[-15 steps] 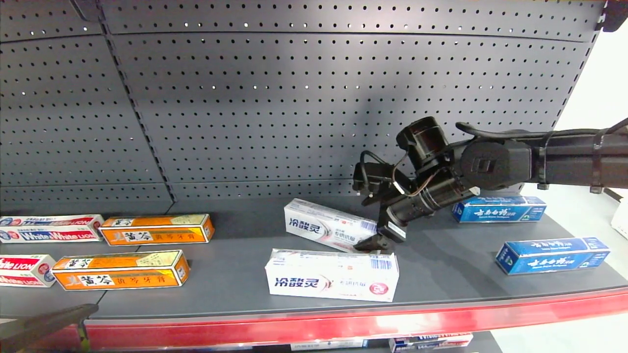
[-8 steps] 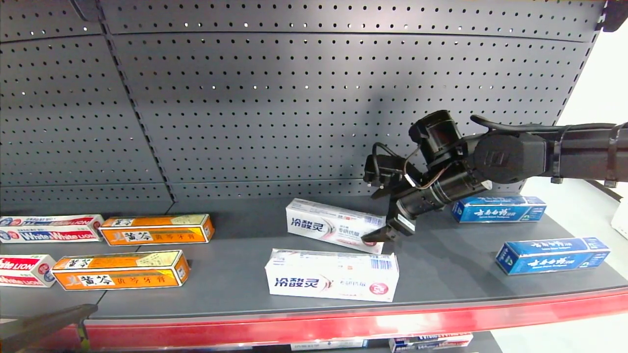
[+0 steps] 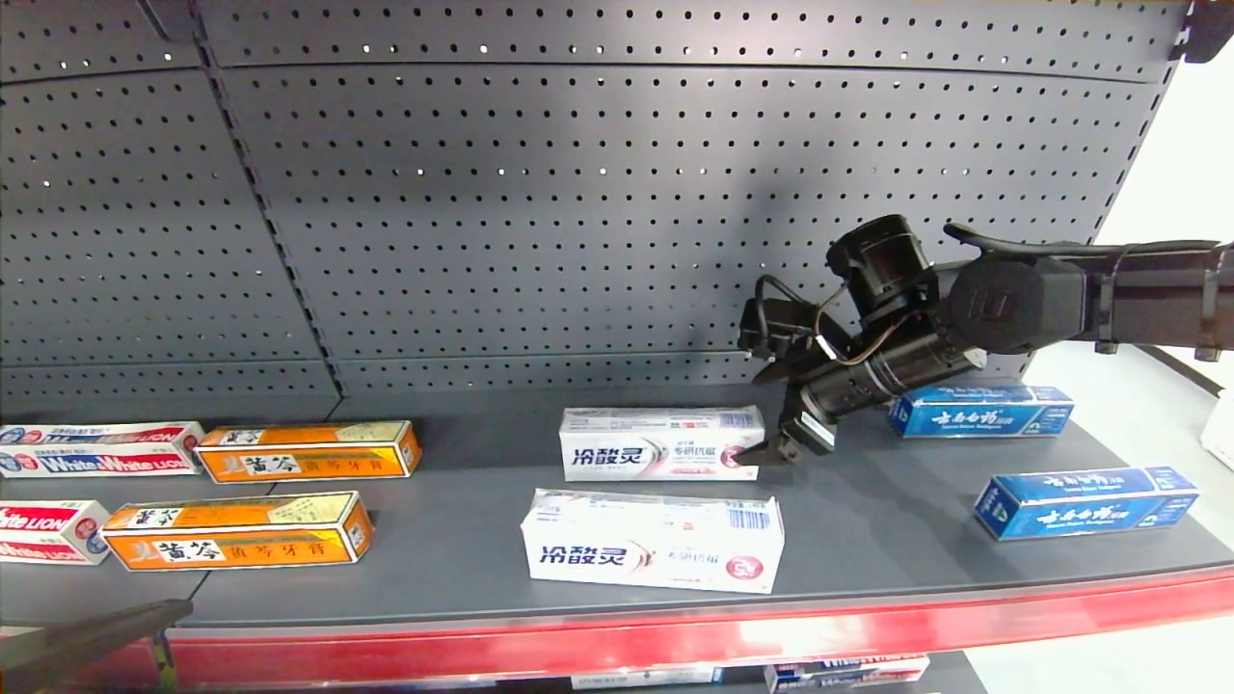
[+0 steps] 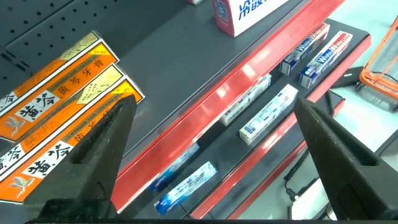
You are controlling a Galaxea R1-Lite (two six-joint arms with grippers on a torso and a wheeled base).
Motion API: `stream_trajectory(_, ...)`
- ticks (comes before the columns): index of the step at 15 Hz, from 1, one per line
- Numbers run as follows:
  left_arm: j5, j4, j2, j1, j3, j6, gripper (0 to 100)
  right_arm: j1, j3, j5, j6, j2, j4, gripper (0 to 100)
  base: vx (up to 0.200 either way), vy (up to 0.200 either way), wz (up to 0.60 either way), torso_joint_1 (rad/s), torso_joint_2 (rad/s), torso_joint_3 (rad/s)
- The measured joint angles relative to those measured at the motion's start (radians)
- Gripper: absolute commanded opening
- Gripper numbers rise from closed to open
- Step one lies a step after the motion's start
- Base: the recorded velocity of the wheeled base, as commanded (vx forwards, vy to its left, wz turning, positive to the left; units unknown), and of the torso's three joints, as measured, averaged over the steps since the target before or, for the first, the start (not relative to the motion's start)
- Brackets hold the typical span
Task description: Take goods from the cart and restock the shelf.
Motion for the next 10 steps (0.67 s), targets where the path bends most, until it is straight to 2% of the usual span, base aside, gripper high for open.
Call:
stream_trajectory(7, 0.001, 0.0, -0.009, 0.0, 0.006, -0.001, 100, 0.001, 0.009, 0.0, 0.0, -0.034, 0.0, 100, 0.0, 0.0, 0.0, 0.0, 0.0, 0.0)
stream_trajectory(10, 0.002, -0.003, -0.014, -0.001, -0.006, -0.02, 100, 0.003, 0.01, -0.001, 0.016, -0.1, -0.024, 100, 0.0, 0.0, 0.0, 0.0, 0.0, 0.0)
